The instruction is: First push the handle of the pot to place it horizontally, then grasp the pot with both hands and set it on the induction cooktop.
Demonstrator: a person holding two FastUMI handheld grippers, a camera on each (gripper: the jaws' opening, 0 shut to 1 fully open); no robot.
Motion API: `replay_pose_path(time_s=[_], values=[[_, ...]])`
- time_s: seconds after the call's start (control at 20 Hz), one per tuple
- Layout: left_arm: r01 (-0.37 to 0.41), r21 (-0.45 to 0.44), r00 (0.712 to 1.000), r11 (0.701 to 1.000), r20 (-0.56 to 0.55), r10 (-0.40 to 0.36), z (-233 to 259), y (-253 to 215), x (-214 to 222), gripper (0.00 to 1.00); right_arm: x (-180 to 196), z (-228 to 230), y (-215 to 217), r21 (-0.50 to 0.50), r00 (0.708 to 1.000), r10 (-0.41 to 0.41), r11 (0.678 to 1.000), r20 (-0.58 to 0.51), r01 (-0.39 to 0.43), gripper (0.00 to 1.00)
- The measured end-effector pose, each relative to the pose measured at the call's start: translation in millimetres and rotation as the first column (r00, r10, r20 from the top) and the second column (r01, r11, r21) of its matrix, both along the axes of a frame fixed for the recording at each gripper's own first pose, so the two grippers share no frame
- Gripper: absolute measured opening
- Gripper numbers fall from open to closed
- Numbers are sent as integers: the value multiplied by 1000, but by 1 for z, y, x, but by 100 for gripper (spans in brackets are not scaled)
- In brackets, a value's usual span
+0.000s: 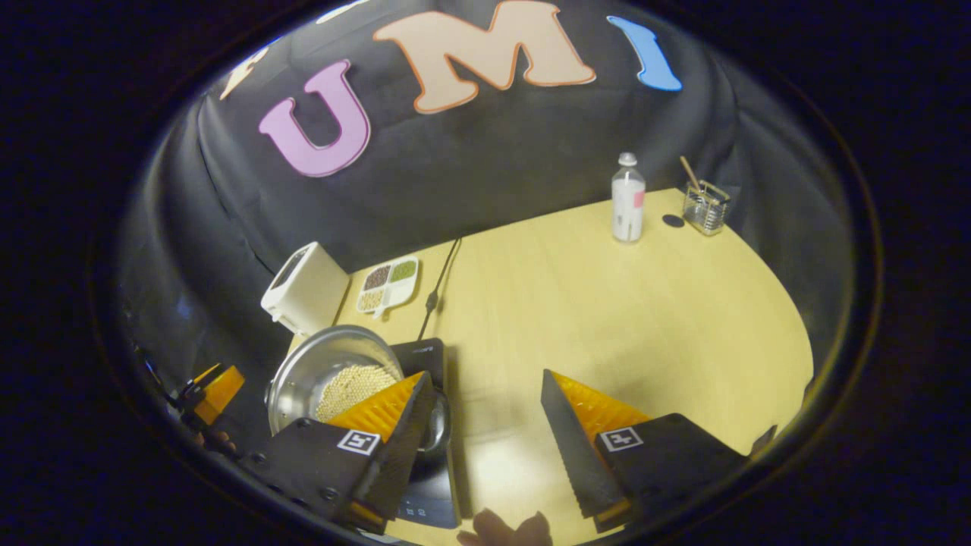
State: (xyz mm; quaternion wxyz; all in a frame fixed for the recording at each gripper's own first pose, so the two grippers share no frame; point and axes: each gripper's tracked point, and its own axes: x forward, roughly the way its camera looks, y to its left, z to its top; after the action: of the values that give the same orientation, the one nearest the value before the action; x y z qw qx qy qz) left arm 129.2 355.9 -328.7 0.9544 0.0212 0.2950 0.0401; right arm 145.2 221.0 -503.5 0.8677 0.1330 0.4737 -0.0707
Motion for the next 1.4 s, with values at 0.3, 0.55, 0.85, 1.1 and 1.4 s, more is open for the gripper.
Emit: replay_pose_path(time_s=[0.3,0.55,0.85,1.1,1.4], values=[[-69,5,980,998,185,67,94,-73,-29,89,-12,91,-68,-28,973,57,998,224,-52,100],[-92,20,948,996,308,81,170,-144,-62,89,-35,177,-111,-74,904,144,989,402,-125,92],[-45,23,917,999,398,32,240,-206,-84,91,-57,271,-149,-129,835,159,986,527,-106,92],[-3,-8,879,1000,478,7,286,-227,-97,91,-83,348,-156,-248,773,189,968,606,-43,92],[-5,4,826,1000,564,2,315,-223,-148,90,-152,409,-143,-280,705,176,959,688,34,93]])
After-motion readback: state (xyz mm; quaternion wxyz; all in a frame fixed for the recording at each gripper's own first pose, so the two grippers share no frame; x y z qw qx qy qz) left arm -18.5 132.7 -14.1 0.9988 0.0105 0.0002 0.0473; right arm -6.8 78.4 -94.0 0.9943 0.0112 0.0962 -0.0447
